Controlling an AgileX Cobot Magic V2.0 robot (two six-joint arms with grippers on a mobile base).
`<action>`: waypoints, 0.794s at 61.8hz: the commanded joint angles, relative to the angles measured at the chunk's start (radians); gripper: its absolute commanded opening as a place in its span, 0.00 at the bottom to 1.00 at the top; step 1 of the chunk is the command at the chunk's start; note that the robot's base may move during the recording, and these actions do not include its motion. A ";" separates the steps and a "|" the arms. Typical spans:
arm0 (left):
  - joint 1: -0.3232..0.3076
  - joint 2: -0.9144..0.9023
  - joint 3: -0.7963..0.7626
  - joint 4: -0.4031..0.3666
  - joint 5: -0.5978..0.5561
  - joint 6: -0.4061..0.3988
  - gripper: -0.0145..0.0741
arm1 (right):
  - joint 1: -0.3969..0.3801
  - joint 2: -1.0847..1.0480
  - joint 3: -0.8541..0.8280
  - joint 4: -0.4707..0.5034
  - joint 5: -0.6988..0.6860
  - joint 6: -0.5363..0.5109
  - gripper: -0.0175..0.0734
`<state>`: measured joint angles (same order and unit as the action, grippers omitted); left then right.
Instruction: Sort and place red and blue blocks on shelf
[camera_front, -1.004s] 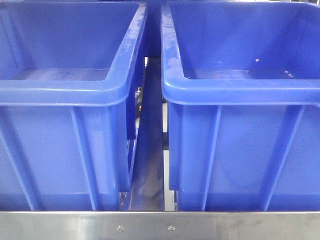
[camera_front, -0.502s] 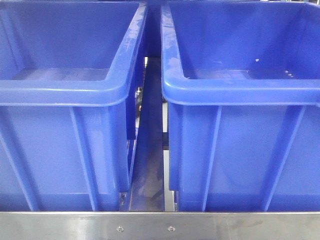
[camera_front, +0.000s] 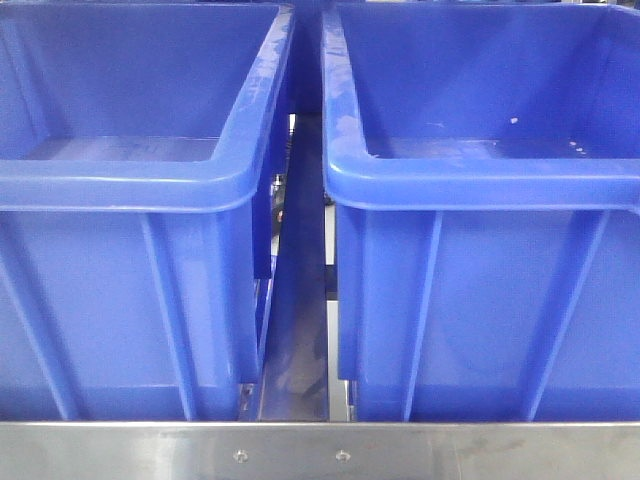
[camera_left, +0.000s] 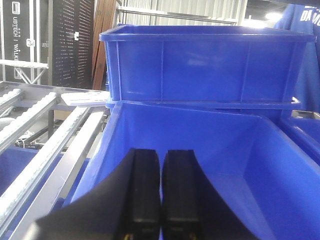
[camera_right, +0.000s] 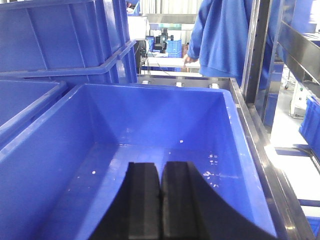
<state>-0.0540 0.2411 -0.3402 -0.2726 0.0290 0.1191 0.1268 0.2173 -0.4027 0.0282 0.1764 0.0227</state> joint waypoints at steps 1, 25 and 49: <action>0.000 0.009 -0.029 -0.005 -0.089 0.001 0.30 | -0.005 0.009 -0.026 0.001 -0.084 -0.006 0.25; 0.000 0.009 -0.029 -0.005 -0.089 0.001 0.30 | -0.005 0.009 -0.026 0.001 -0.084 -0.006 0.25; 0.000 0.009 -0.029 -0.005 -0.089 0.001 0.30 | -0.005 0.009 -0.026 0.001 -0.084 -0.006 0.25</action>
<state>-0.0540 0.2411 -0.3402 -0.2726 0.0290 0.1191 0.1268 0.2173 -0.4027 0.0282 0.1764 0.0227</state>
